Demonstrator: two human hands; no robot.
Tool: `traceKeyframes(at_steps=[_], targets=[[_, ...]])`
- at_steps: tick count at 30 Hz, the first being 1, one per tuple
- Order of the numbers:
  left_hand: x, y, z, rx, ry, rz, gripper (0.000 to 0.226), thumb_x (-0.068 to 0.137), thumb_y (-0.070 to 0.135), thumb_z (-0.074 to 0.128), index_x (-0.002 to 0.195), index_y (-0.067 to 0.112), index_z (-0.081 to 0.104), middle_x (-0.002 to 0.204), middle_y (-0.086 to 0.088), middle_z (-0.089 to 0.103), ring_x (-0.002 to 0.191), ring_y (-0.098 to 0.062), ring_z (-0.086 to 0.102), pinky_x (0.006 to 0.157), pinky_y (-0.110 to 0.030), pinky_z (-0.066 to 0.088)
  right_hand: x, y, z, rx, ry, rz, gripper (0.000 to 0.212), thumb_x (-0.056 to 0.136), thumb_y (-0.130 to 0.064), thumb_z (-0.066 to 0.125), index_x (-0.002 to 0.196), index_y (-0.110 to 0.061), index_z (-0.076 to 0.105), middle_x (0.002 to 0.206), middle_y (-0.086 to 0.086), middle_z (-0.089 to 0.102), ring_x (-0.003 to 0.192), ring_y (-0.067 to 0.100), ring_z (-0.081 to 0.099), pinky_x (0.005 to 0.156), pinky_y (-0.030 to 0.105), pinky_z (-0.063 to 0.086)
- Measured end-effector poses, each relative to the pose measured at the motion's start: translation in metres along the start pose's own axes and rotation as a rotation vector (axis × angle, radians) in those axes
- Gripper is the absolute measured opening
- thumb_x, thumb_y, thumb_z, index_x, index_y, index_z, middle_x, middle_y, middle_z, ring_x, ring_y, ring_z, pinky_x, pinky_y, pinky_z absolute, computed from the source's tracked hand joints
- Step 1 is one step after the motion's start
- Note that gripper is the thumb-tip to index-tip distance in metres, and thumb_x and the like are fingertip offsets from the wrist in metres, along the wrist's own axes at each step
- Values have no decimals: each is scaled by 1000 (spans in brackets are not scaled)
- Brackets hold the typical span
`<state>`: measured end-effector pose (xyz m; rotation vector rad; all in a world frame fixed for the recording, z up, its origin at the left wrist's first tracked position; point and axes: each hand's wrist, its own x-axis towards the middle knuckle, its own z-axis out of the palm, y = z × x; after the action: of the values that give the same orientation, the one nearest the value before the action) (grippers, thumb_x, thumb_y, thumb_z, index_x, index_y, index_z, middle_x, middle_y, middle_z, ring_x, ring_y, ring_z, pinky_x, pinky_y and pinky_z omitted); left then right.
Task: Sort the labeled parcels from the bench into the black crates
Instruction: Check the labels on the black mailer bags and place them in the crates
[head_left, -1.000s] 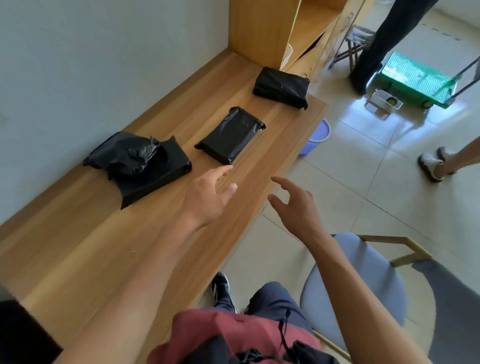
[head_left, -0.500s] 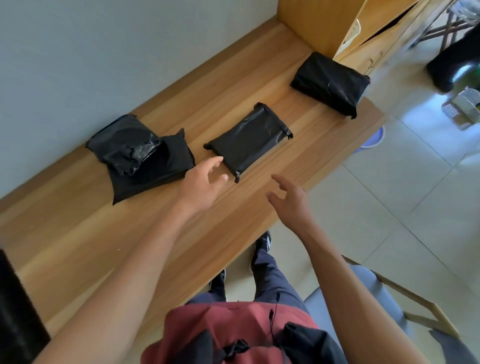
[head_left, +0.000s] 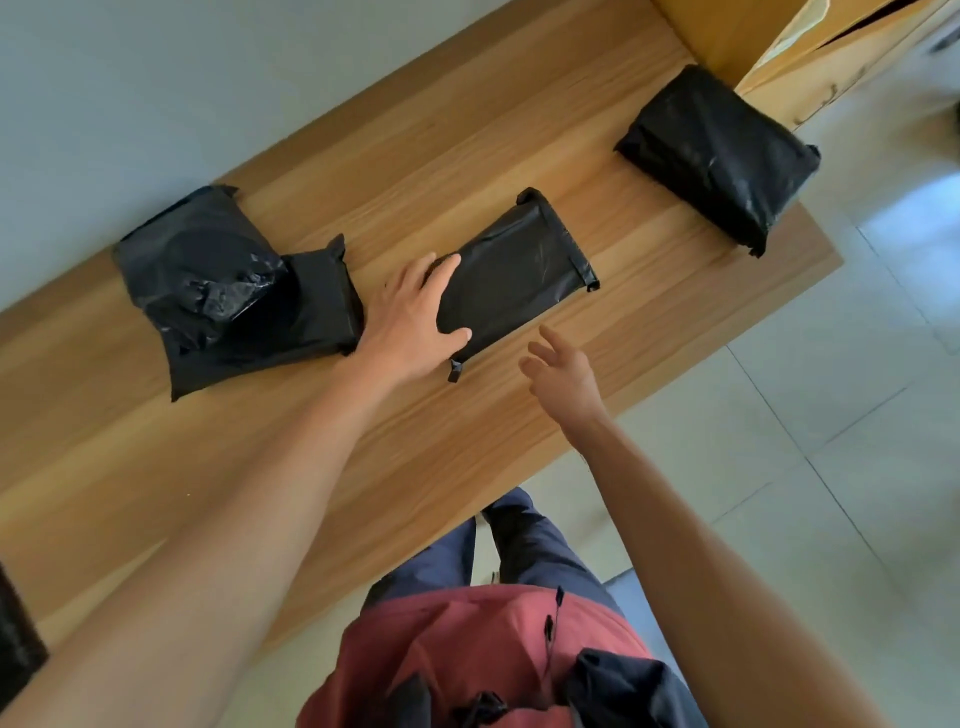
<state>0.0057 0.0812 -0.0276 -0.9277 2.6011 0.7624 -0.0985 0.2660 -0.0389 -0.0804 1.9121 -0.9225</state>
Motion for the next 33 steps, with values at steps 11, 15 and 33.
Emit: traceKeyframes(at_steps=[11, 15, 33], targets=[[20, -2, 36, 249, 38, 71, 99, 79, 62, 76, 160, 29, 30, 163, -16, 24, 145, -41, 31, 113, -62, 33, 23, -18, 12, 110, 34, 16, 59, 101, -7, 49, 155, -30, 45, 146, -14, 57, 140, 18, 52, 116, 53, 44], [20, 1, 38, 253, 54, 38, 100, 75, 49, 85, 157, 28, 32, 160, -18, 26, 141, -42, 36, 109, -61, 39, 24, -24, 13, 132, 35, -11, 57, 101, -6, 52, 152, -31, 49, 137, -20, 59, 136, 17, 56, 114, 52, 47], [-34, 7, -2, -1491, -86, -393, 46, 75, 44, 74, 117, 26, 67, 106, 0, 72, 101, -19, 68, 84, -41, 56, -5, -38, -5, 275, 89, -150, 44, 102, -25, 65, 145, -20, 58, 132, -4, 68, 116, 11, 68, 98, 37, 59]])
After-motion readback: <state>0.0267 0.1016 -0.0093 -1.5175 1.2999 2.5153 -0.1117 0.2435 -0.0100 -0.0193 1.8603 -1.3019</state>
